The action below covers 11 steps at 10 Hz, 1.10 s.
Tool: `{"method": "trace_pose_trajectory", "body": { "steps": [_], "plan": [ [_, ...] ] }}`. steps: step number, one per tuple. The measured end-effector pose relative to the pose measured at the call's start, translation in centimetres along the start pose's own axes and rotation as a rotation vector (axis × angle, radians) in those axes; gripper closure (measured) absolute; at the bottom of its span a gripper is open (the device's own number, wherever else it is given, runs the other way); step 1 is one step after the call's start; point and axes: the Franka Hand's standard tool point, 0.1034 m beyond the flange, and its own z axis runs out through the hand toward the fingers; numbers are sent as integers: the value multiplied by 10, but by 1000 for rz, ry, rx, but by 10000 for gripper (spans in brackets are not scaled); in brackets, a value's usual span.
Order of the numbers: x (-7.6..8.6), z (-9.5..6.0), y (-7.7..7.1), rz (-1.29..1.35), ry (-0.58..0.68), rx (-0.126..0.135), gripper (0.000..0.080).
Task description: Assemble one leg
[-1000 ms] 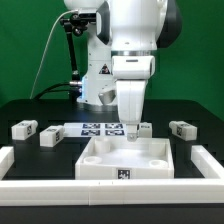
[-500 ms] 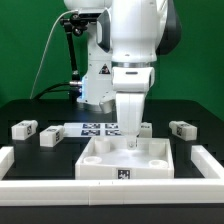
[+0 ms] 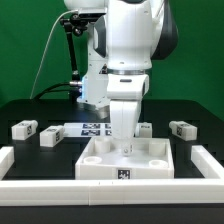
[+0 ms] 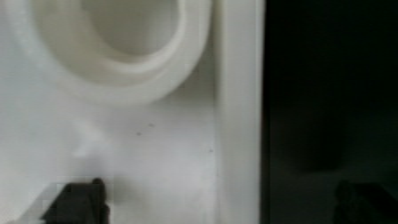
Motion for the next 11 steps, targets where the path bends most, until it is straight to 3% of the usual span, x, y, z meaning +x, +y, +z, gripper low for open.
{"method": "trace_pose_trajectory", "body": {
  "steps": [2, 3, 4, 5, 11],
  "plan": [
    [0, 0, 0, 0, 0, 0, 399],
    [0, 0, 0, 0, 0, 1, 399],
    [0, 0, 0, 0, 0, 1, 580],
    [0, 1, 0, 0, 0, 2, 711],
    [0, 0, 1, 0, 2, -5, 745]
  ]
}}
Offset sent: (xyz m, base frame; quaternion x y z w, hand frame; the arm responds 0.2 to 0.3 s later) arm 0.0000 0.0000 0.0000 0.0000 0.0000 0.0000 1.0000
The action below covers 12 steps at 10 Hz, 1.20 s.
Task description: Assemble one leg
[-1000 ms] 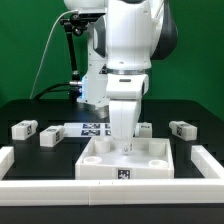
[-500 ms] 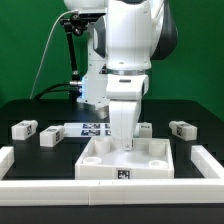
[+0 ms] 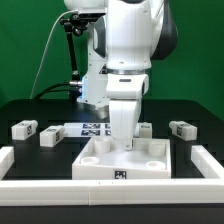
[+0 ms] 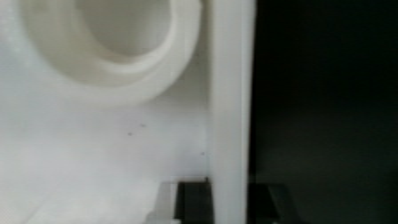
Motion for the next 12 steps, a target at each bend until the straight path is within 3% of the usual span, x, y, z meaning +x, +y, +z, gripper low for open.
{"method": "trace_pose_trajectory", "body": {
  "steps": [2, 5, 6, 10, 12],
  "plan": [
    [0, 0, 1, -6, 0, -1, 745],
    [-13, -3, 14, -275, -3, -21, 745],
    [-12, -3, 17, -275, 2, -44, 745],
    [-12, -2, 15, -272, 1, -38, 745],
    [4, 0, 15, -252, 10, -36, 745]
  ]
}}
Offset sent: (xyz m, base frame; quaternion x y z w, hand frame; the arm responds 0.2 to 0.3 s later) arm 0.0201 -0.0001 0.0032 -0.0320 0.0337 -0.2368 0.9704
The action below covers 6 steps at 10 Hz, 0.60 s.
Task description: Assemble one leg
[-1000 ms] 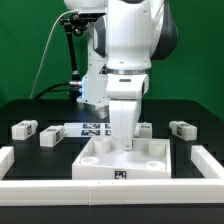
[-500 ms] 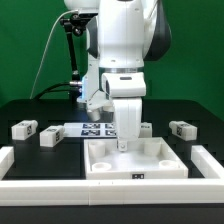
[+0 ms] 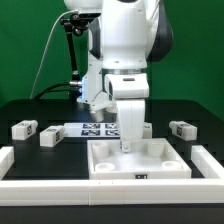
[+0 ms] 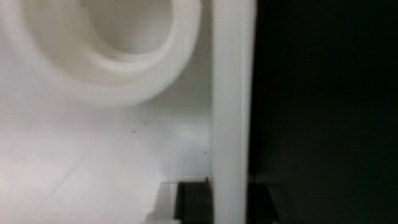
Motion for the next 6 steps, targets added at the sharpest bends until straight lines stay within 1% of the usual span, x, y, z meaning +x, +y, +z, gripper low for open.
{"method": "trace_pose_trajectory", "body": {
  "steps": [4, 5, 6],
  "plan": [
    [28, 1, 12, 47, 20, -12, 745],
    [34, 1, 14, 58, 23, -15, 745],
    [35, 1, 16, 67, 23, -16, 745]
  ]
}}
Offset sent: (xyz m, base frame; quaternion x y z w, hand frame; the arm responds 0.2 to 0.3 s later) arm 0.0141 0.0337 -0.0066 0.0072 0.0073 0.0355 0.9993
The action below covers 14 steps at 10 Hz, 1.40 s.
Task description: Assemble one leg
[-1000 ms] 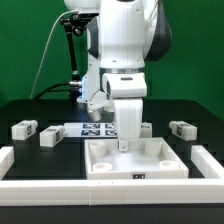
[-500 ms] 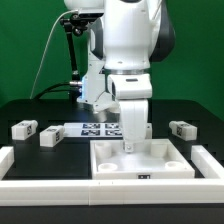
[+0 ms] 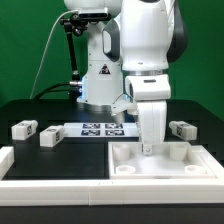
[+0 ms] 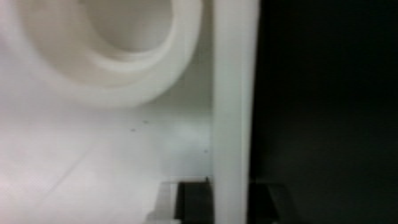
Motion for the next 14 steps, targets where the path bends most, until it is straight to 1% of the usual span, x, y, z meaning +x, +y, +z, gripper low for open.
{"method": "trace_pose_trajectory", "body": {
  "steps": [1, 2, 3, 4, 5, 6, 7, 8, 12, 13, 14],
  "plan": [
    [0, 0, 0, 1, 0, 0, 745],
    [-1, 0, 0, 2, 0, 0, 670],
    [-1, 0, 0, 3, 0, 0, 535],
    [-1, 0, 0, 3, 0, 0, 535],
    [-1, 0, 0, 3, 0, 0, 344],
    [-1, 0, 0, 3, 0, 1, 344],
    [-1, 0, 0, 3, 0, 1, 198],
    [-1, 0, 0, 3, 0, 1, 165],
    [-1, -1, 0, 11, -1, 0, 150],
    [1, -9, -3, 35, -3, -7, 150],
    [4, -24, -10, 56, -8, -20, 150]
  ]
}}
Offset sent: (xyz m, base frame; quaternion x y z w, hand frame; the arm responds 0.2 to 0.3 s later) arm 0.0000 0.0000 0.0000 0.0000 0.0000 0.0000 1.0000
